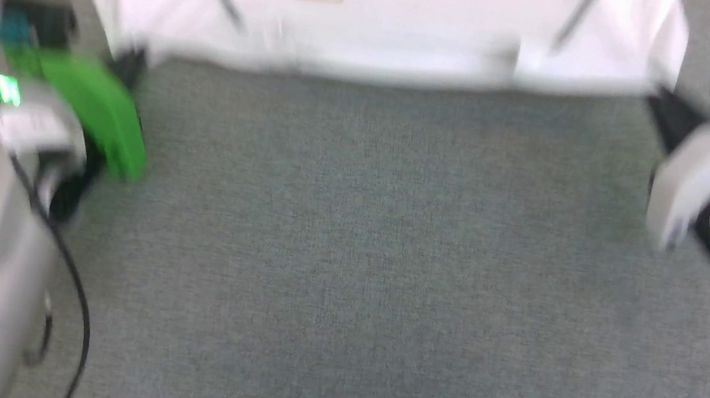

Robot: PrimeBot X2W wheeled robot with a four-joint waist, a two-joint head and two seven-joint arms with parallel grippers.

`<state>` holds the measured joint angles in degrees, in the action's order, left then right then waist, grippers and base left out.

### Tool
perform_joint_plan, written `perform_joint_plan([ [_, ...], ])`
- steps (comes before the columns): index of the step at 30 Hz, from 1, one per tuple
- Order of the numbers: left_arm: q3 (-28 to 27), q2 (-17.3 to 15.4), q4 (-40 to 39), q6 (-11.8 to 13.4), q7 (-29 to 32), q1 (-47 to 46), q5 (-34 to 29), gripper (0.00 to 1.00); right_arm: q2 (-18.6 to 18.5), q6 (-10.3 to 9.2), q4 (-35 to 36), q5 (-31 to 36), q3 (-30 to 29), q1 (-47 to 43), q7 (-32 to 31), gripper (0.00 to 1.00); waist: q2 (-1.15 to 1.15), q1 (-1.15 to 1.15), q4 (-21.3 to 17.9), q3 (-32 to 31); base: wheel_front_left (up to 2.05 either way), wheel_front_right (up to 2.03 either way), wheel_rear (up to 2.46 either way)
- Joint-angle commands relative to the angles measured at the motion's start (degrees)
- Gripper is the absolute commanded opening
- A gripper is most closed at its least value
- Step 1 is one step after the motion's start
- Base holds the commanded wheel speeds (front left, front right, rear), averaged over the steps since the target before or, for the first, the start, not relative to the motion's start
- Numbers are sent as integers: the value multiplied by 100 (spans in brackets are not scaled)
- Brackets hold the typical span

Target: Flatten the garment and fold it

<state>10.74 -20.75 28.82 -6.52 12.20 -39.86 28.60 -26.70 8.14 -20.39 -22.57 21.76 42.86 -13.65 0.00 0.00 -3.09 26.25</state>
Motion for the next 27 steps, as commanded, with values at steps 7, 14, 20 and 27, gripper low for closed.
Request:
perform_joint_plan([
  [7, -188, -44, -1163, 261, 622, 2222, 649, 0, -209, -65, 1258, -156, -1089, -2234, -1015, 0, 0, 0, 33, -1038, 0, 0, 0],
  [14, -227, -35, -2294, 774, 1250, 3909, 936, 0, 470, -65, 2433, 141, -2268, -3998, -1754, 0, 0, 0, 92, -1373, 0, 0, 0],
  [20, -294, -48, -2940, 1128, 1642, 4952, 1151, 0, 1199, -65, 3027, 387, -2870, -4944, -2159, 0, 0, 0, 165, -1470, 0, 0, 0],
  [27, -280, -80, -3195, 1450, 1956, 5500, 1183, 0, 1874, -65, 3047, 509, -3089, -5705, -3032, 0, 0, 0, 240, -1505, 0, 0, 0],
])
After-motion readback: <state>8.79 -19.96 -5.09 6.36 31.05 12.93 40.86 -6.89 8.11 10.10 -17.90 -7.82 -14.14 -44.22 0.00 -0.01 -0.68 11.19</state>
